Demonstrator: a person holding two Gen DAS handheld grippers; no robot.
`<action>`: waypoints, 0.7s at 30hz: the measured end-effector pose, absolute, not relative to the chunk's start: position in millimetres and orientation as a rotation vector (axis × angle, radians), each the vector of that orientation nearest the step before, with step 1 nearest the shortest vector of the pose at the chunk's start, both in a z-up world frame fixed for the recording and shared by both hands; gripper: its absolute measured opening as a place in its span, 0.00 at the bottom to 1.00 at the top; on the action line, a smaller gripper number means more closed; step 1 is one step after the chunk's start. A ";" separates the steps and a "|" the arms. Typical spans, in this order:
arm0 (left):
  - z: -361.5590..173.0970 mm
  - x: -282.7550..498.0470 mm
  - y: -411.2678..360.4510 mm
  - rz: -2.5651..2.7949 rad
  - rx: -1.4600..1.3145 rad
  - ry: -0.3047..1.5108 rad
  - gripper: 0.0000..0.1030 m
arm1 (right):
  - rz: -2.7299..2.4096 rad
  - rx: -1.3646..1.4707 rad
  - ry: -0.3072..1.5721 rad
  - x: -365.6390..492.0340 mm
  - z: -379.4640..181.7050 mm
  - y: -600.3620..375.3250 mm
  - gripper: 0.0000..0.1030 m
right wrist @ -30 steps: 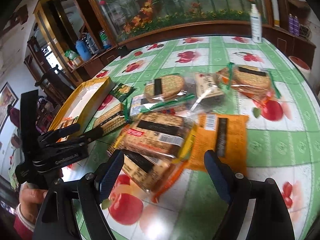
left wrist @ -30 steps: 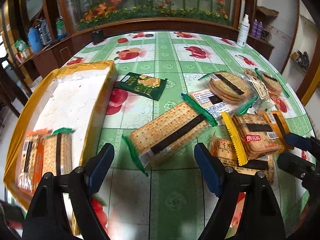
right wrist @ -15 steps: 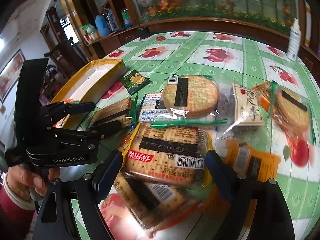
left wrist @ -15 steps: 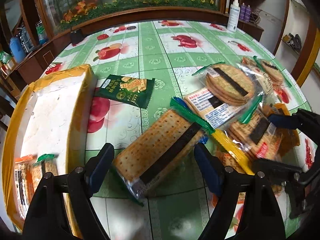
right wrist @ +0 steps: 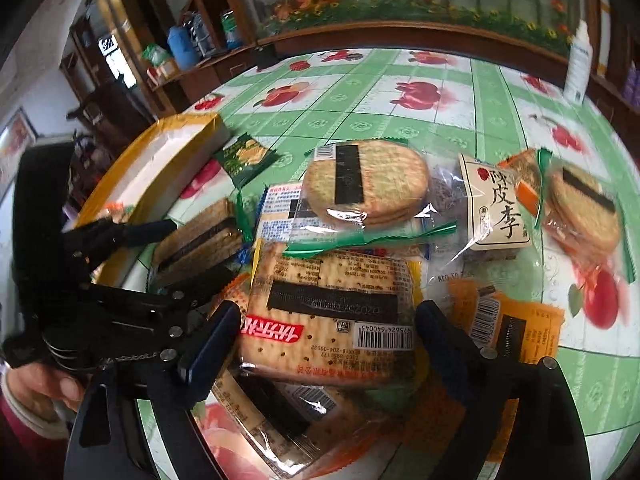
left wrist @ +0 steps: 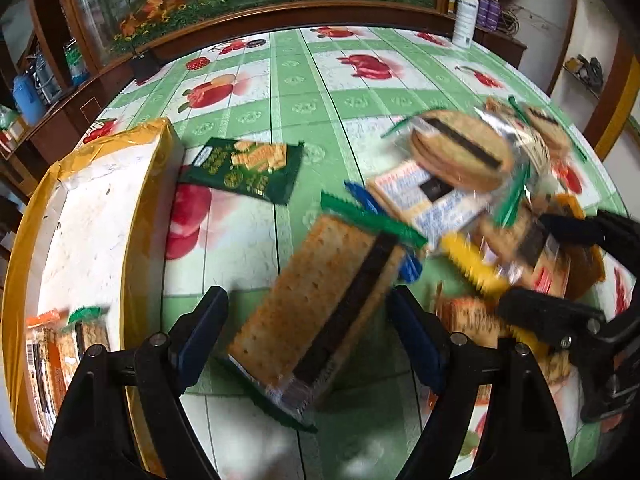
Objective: Organize snacks
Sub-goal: 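Grasp the green-ended long cracker pack with the left tool while the right tool grasps the red-label cracker pack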
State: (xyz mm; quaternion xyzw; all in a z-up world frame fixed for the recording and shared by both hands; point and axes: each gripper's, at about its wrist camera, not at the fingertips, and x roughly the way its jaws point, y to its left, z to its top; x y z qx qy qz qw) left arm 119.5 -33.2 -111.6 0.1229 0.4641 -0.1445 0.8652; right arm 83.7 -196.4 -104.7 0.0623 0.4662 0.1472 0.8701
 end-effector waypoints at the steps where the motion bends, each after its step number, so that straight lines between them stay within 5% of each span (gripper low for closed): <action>1: -110.5 122.1 -34.2 -0.306 0.254 0.970 0.80 | 0.307 0.142 0.973 84.3 -104.1 -197.3 0.90; 6: -115.4 134.2 -42.1 -0.280 0.309 0.968 0.81 | 0.299 0.174 0.977 89.9 -104.6 -198.0 0.87; 10: -115.9 135.9 -39.5 -0.297 0.293 0.975 0.81 | 0.299 0.149 0.972 86.5 -103.7 -194.2 0.74; 14: -113.5 131.6 -32.9 -0.314 0.247 0.975 0.46 | 0.297 0.164 0.965 82.5 -103.5 -195.8 0.71; 21: -112.5 121.0 -19.6 -0.297 0.204 0.955 0.44 | 0.301 0.225 0.934 68.4 -100.8 -207.5 0.70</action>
